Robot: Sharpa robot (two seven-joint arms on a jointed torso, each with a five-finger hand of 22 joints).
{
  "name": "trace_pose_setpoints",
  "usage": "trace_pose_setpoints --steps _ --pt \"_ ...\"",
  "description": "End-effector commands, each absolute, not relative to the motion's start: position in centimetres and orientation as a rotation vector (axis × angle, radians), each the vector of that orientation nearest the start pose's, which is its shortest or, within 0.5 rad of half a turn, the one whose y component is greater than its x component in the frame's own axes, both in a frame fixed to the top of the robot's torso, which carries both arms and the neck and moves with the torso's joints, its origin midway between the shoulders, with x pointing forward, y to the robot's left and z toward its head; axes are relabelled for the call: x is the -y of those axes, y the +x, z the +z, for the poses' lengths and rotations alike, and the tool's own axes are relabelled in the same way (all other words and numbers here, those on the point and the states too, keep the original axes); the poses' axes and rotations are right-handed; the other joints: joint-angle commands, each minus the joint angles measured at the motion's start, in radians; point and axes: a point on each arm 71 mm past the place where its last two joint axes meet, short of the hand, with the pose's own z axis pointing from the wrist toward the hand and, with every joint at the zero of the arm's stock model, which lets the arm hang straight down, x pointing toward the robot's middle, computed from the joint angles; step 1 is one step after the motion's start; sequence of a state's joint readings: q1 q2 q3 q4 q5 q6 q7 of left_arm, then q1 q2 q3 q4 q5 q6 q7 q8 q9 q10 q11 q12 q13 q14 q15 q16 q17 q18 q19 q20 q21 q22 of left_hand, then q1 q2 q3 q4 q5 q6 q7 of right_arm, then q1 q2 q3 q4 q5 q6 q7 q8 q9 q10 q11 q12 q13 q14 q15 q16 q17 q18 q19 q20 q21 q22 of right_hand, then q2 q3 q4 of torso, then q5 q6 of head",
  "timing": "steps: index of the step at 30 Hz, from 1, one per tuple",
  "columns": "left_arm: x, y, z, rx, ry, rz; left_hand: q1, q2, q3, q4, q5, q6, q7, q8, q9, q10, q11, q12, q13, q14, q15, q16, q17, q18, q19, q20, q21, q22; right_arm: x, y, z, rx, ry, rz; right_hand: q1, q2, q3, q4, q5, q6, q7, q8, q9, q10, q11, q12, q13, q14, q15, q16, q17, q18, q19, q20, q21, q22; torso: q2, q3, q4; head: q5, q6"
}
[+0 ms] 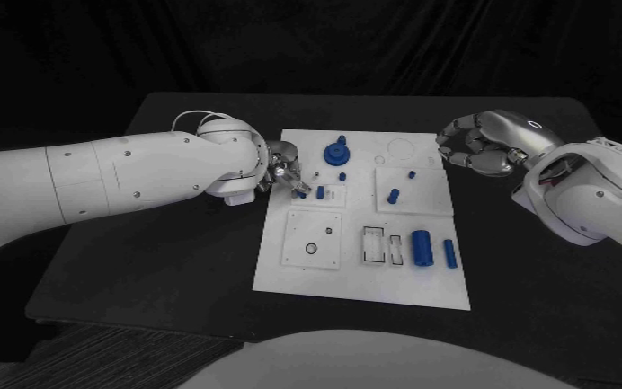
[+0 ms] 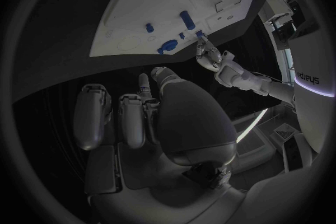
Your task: Assemble the parts on the task board
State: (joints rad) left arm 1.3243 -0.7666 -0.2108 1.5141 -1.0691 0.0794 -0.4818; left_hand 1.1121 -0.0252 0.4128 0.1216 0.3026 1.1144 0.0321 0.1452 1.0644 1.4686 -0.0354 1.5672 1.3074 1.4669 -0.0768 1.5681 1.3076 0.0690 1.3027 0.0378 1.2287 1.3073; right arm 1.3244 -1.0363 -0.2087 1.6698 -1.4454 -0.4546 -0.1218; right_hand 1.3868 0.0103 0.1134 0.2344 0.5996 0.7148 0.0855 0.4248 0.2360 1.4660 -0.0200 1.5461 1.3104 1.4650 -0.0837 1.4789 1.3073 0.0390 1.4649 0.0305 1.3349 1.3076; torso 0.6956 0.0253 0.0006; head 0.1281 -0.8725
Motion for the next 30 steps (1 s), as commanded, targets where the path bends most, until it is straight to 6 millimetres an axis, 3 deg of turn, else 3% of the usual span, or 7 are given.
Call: trace_pose_setpoints --steps 1,3,6,7,11,17,30 --pt "-18.12 47.20 -22.87 -2.348 -0.016 -0.436 -0.035 -0.001 -0.035 0.026 -0.073 0.005 -0.004 0.001 0.003 0.102 0.001 0.004 0.263 0.104 0.002 0.003 0.263 0.021 -0.003 0.002 -0.007 0.078 25.53 45.36 -17.01 -1.601 -0.116 0.559 0.007 0.000 0.005 0.000 0.005 0.005 0.001 -0.002 -0.002 0.074 0.006 -0.006 0.221 0.076 0.006 -0.006 0.127 0.015 0.013 0.003 -0.006 0.190 0.000 0.0000 -0.0002 0.002 0.000" --pt "-18.09 47.19 -22.89 -2.350 -0.013 -0.436 -0.050 -0.001 -0.055 0.039 -0.107 0.006 -0.003 0.000 0.004 0.102 0.002 0.004 0.263 0.104 0.003 0.003 0.263 0.021 -0.003 0.002 -0.009 0.079 25.52 45.37 -17.01 -1.601 -0.116 0.560 0.008 0.000 0.006 -0.001 0.005 0.005 0.001 -0.003 -0.002 0.074 0.006 -0.006 0.221 0.076 0.006 -0.006 0.126 0.016 0.013 0.003 -0.007 0.190 0.000 0.0000 -0.0007 0.002 0.000" --pt "-18.09 47.21 -22.93 -2.355 -0.013 -0.430 -0.072 -0.002 -0.087 0.058 -0.128 0.006 -0.001 -0.002 0.004 0.102 0.004 0.004 0.263 0.104 0.004 0.003 0.263 0.021 -0.002 0.003 -0.011 0.081 25.51 45.37 -17.02 -1.601 -0.116 0.560 0.008 0.000 0.006 -0.001 0.005 0.005 0.001 -0.003 -0.002 0.074 0.006 -0.006 0.221 0.076 0.006 -0.006 0.126 0.016 0.013 0.003 -0.007 0.190 0.000 0.0002 -0.0009 0.002 0.000" --pt "-18.11 47.22 -22.95 -2.357 -0.013 -0.426 -0.092 -0.003 -0.109 0.075 -0.156 0.005 0.002 -0.004 0.003 0.102 0.005 0.004 0.263 0.104 0.006 0.003 0.263 0.021 -0.001 0.005 -0.011 0.083 25.51 45.37 -17.02 -1.601 -0.116 0.560 0.008 0.000 0.006 -0.001 0.005 0.005 0.001 -0.003 -0.002 0.074 0.006 -0.006 0.221 0.076 0.006 -0.006 0.126 0.016 0.013 0.003 -0.007 0.190 0.000 0.0003 -0.0009 0.002 0.000" --pt "-18.23 47.27 -23.04 -2.366 -0.015 -0.407 -0.124 0.002 -0.144 0.105 -0.187 0.002 0.004 -0.004 0.009 0.102 0.008 0.004 0.263 0.104 0.008 0.003 0.263 0.022 -0.004 0.006 -0.018 0.083 25.53 45.36 -17.02 -1.601 -0.116 0.560 0.008 0.000 0.006 -0.001 0.005 0.005 0.001 -0.003 -0.002 0.074 0.006 -0.006 0.221 0.076 0.006 -0.006 0.126 0.016 0.013 0.003 -0.007 0.190 0.000 0.0009 0.0004 0.000 0.000" --pt "-18.36 47.33 -23.10 -2.372 -0.020 -0.390 -0.163 0.014 -0.215 0.155 -0.238 -0.019 0.005 0.030 0.055 0.102 0.010 0.004 0.263 0.104 0.010 0.003 0.263 0.023 -0.004 0.009 -0.028 0.088 25.56 45.36 -17.03 -1.602 -0.116 0.559 0.008 0.000 0.006 -0.001 0.005 0.005 0.001 -0.003 -0.002 0.074 0.006 -0.006 0.221 0.076 0.006 -0.006 0.126 0.016 0.013 0.003 -0.007 0.190 0.000 0.0008 0.0003 0.001 0.000" --pt "-18.58 47.42 -23.18 -2.375 -0.029 -0.370 -0.197 0.038 -0.260 0.167 -0.245 -0.037 0.007 0.052 0.090 0.102 0.012 0.004 0.263 0.104 0.011 0.003 0.263 0.023 0.001 0.010 -0.030 0.094 25.53 45.38 -17.06 -1.605 -0.118 0.559 0.008 0.000 0.006 -0.001 0.005 0.005 0.001 -0.003 -0.002 0.074 0.006 -0.006 0.221 0.076 0.006 -0.006 0.126 0.016 0.013 0.003 -0.007 0.190 0.000 0.0010 0.0005 0.001 0.000"
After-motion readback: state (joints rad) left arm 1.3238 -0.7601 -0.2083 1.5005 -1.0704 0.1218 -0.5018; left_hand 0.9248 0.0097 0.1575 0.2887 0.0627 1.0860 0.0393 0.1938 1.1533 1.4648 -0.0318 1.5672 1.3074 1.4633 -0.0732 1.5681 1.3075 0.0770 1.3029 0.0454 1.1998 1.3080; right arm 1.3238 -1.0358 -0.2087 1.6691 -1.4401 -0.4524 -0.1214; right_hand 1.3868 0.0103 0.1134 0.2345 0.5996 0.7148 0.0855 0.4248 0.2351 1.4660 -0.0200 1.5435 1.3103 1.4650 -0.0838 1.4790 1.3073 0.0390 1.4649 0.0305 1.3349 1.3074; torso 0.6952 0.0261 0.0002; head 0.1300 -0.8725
